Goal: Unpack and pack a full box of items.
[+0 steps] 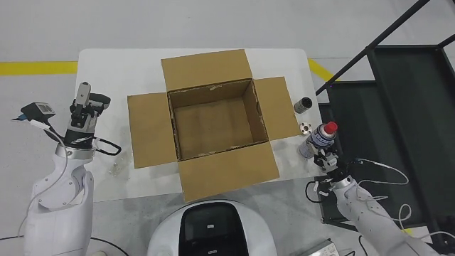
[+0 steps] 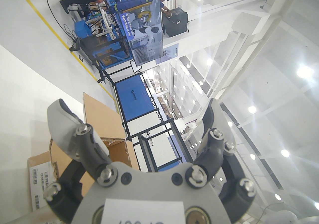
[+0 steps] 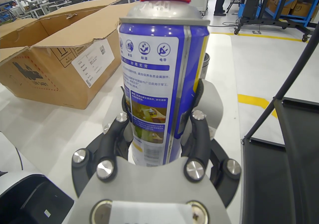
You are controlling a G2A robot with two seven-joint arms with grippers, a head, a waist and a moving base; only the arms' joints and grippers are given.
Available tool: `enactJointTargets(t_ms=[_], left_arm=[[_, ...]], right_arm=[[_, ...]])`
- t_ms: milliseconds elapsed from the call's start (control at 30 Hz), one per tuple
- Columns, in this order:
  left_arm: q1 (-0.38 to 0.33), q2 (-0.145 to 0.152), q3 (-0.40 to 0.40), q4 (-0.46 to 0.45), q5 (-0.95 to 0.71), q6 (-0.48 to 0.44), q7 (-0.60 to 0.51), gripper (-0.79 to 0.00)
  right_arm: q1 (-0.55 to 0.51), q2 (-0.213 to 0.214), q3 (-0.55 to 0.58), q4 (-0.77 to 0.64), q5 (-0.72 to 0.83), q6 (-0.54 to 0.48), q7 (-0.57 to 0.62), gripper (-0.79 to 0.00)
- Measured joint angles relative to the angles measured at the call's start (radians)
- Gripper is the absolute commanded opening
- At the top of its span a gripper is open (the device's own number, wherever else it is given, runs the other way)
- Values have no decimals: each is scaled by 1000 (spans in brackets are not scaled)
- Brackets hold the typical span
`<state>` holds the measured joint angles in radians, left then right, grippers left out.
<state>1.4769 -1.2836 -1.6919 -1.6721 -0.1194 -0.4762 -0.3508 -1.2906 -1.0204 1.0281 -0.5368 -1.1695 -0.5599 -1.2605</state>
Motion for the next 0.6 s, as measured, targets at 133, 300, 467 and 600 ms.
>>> enactJointTargets(t_ms=[133,300,467,600], left_arm=[[0,0,0,0,0,0,0,0],[0,0,0,0,0,0,0,0],[0,0,0,0,0,0,0,0],[0,0,0,0,0,0,0,0]], right_arm=[[0,0,0,0,0,0,0,-785],[0,0,0,0,0,0,0,-785],[-7,-2,12,-22,25,23,47,-785],[-23,0,29,-58,37,36,80,-785]])
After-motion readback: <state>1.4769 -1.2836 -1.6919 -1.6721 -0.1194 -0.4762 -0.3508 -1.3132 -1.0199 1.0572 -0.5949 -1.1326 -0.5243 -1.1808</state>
